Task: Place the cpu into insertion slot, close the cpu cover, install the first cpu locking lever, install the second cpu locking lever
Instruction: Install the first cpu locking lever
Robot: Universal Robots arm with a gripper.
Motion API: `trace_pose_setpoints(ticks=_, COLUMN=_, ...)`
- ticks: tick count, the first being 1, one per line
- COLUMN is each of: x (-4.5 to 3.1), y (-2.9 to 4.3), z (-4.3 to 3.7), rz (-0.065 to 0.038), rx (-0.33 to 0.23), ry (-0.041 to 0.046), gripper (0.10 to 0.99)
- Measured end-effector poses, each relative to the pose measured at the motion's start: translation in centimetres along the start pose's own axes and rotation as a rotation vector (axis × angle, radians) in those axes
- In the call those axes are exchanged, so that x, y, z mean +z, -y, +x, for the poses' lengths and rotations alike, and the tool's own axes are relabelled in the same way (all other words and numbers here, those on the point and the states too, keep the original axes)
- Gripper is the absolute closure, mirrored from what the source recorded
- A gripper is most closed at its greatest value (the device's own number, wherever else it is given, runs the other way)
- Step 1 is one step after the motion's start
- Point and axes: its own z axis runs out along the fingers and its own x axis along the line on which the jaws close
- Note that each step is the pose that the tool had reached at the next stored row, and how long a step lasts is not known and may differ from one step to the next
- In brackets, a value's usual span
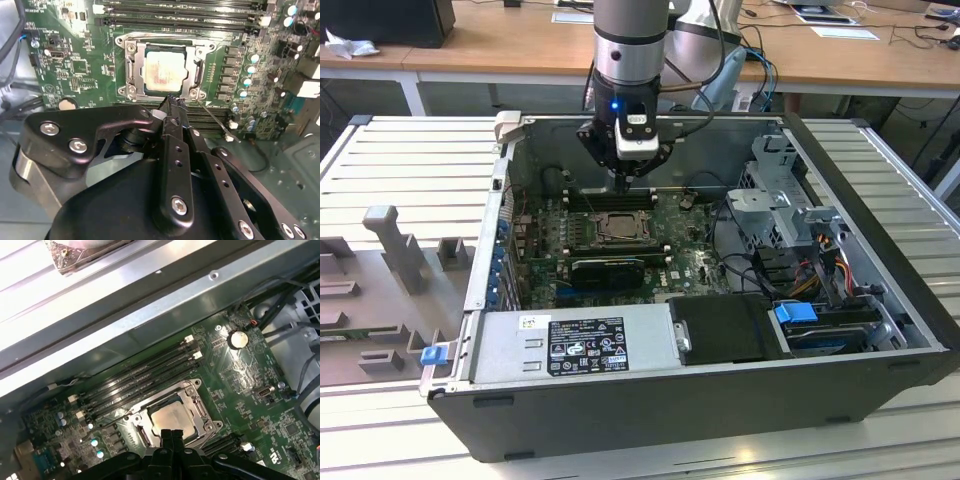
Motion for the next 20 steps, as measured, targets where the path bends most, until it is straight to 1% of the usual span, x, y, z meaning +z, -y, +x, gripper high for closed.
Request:
trace_pose_setpoints(ticks=5, x=0.00, y=0.00, z=0.00, rz=0.001, rx=-0.069, ry=-0.0032, gripper=0.980)
trace_pose_setpoints(ticks=13, x=0.00, y=0.00, z=0.00, rz=0.002, rx=-0.142, ry=-0.0065, gripper=0.980)
trace_pose_setpoints(ticks=17, x=0.00, y=0.00, z=0.00, rz=0.003, rx=-0.200, ry=-0.0092, gripper=0.980)
trace_pose_setpoints(ticks=20, x=0.00, y=0.00, z=0.00, rz=0.003, rx=-0.221, ry=-0.0102, gripper=0.980)
